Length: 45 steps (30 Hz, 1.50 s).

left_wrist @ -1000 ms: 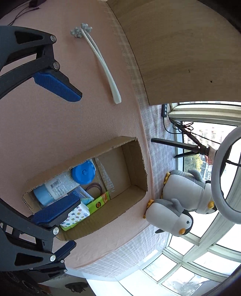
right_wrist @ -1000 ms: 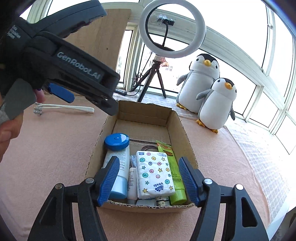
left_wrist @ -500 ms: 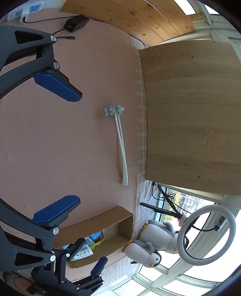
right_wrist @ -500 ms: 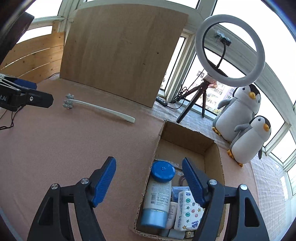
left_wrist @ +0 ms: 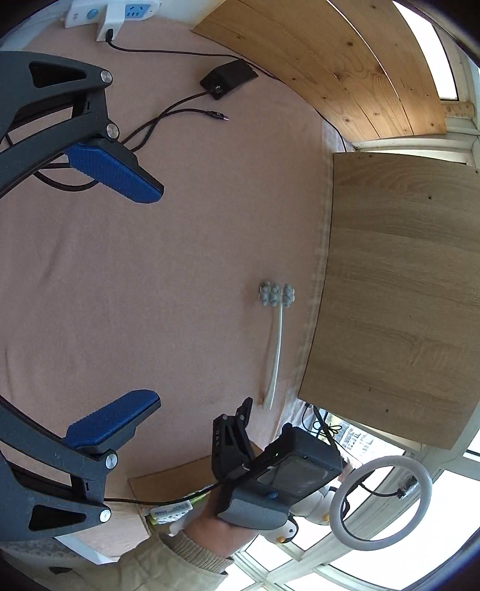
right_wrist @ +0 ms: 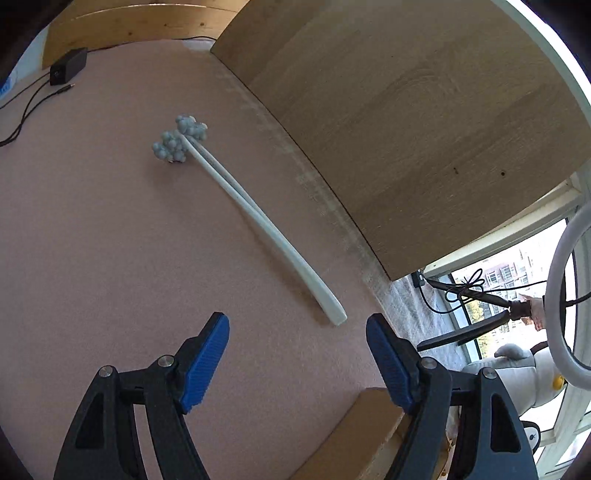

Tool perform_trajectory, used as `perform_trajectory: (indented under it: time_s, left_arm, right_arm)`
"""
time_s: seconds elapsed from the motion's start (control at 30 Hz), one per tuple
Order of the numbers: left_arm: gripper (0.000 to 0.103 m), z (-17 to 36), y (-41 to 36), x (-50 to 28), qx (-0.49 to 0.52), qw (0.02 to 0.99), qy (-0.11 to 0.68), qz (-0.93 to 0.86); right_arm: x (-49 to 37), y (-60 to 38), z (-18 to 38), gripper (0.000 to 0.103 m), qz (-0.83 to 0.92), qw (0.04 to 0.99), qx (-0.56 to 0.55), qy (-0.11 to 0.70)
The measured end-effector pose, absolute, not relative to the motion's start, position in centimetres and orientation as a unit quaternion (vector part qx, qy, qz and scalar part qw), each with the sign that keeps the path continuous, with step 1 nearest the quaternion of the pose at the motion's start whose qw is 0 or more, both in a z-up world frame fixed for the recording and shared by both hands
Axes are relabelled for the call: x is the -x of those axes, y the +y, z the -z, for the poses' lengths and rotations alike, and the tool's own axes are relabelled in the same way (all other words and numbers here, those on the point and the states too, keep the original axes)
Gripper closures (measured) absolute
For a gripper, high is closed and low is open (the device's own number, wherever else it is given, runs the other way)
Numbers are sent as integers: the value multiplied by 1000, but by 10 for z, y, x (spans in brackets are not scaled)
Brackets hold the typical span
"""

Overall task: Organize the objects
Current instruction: 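Move the right tool to the white massage stick handle and close on it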

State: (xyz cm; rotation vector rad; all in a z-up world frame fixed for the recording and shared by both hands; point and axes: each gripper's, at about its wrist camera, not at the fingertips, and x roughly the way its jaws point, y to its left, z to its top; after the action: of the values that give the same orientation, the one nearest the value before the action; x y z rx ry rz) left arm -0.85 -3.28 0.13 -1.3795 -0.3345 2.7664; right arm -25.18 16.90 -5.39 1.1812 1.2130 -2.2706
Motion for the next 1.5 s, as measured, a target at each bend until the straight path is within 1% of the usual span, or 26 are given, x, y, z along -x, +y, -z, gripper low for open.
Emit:
perform_trajectory:
  time_s: [0.07, 0.17, 0.23, 0.33, 0.37, 0.4, 0.43, 0.47, 0.5, 0.6, 0.77, 0.93, 1.07, 1.17, 1.27, 1.4, 1.5]
  left_arm:
    - [1, 2, -37, 2, 442, 16, -108, -890]
    - [1, 9, -43, -3, 447, 28, -119, -886]
    - [1, 14, -43, -6, 450, 43, -129, -882]
    - [1, 25, -39, -11, 469, 87, -157, -865]
    - [1, 29, -37, -12, 474, 102, -166, -859]
    - [1, 33, -33, -13, 481, 112, -167, -853]
    - [0, 37, -29, -14, 490, 120, -163, -848]
    - [1, 42, -24, -14, 499, 130, -157, -842]
    - [0, 48, -20, -14, 507, 133, -152, -838]
    - [1, 65, -17, -12, 522, 120, -140, -833]
    - [1, 85, -33, -14, 523, 42, -100, -845]
    - [1, 92, -86, -11, 511, -27, -112, -852]
    - [1, 87, -131, -13, 499, -71, -135, -853]
    - [1, 68, -134, -18, 500, -59, -142, -852]
    - [1, 53, -113, -27, 508, -12, -183, -842]
    - [1, 54, -70, -25, 521, 36, -241, -818]
    - [1, 70, -46, -14, 533, 33, -271, -801]
  right_arm:
    - [273, 171, 64, 31, 778, 157, -431, 428]
    - [294, 171, 71, 32, 769, 178, -431, 437]
    - [306, 171, 79, 32, 757, 180, -438, 450]
    - [322, 170, 87, 34, 745, 201, -463, 436]
    - [326, 170, 85, 43, 749, 212, -466, 421]
    - [329, 170, 84, 61, 746, 219, -479, 407]
    - [331, 169, 85, 73, 742, 224, -493, 396]
    - [330, 167, 85, 80, 741, 219, -493, 399]
    - [326, 164, 86, 83, 739, 217, -492, 405]
    - [311, 155, 85, 87, 737, 218, -498, 403]
    - [266, 137, 81, 93, 739, 225, -520, 365]
    - [204, 130, 76, 93, 755, 240, -541, 282]
    - [148, 125, 73, 93, 760, 264, -555, 210]
    - [100, 113, 73, 93, 765, 280, -560, 154]
    - [65, 106, 73, 93, 779, 271, -554, 115]
    - [32, 100, 72, 93, 803, 243, -534, 107]
    - [15, 96, 73, 93, 819, 225, -517, 109]
